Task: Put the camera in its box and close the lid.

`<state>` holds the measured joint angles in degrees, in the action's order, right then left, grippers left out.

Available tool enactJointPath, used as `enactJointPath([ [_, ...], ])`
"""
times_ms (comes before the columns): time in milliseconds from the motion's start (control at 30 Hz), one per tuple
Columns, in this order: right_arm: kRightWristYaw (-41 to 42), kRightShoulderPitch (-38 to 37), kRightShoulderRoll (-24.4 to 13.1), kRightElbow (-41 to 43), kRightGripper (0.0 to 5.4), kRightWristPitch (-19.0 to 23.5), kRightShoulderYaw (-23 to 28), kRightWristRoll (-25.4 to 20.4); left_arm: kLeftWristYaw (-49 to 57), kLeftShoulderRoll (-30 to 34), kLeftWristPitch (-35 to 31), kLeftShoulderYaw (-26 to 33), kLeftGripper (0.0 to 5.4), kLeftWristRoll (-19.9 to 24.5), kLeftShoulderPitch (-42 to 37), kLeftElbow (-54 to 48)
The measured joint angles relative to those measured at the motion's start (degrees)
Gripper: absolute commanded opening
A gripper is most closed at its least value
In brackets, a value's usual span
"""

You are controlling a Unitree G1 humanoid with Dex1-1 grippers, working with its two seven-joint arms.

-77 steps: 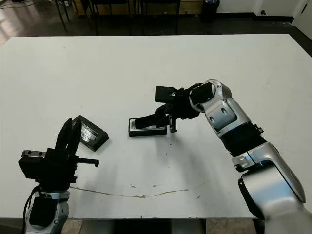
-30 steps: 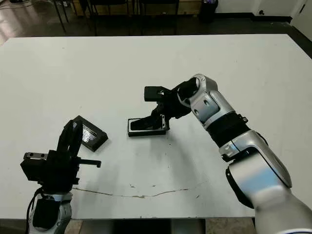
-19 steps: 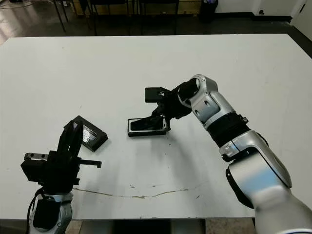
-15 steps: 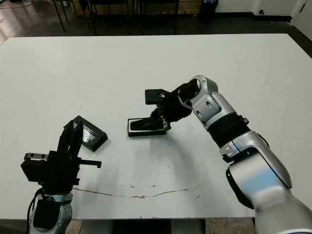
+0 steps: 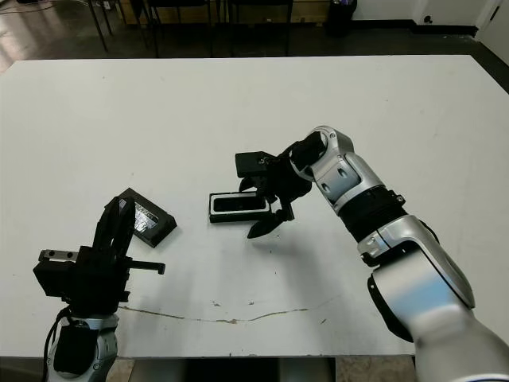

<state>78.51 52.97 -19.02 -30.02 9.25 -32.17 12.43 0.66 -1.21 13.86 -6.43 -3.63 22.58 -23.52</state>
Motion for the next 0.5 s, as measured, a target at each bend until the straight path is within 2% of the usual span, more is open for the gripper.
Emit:
enactJointPath([
  [100,-2.1,-0.6,-0.7,2.6,5.39,-0.3,1.3,0.1,0.0,0.0,0.0,-0.1,0.00,-0.1,0.0,0.0],
  [200,-4.1,-2.0,-2.0,5.3,5.39,-1.1,5.0,-2.2,0.0,0.0,0.0,0.0,0.00,-0.1,0.0,0.0],
  [333,-8.1,-5.8,-3.6,11.6,5.39,5.3,14.9,-10.2,0.0,0.0,-0.1,0.4,0.00,0.0,0.0,-0.1],
  [400,-12.4,-9.2,-4.7,17.0,5.39,8.0,19.5,-12.3,0.0,0.0,-0.2,0.8,0.00,0.2,0.1,-0.3],
  [500,-19.7,-16.2,-5.5,26.3,5.02,12.1,25.3,-15.1,-0.1,0.1,-0.4,1.4,0.00,0.7,0.1,-0.7],
])
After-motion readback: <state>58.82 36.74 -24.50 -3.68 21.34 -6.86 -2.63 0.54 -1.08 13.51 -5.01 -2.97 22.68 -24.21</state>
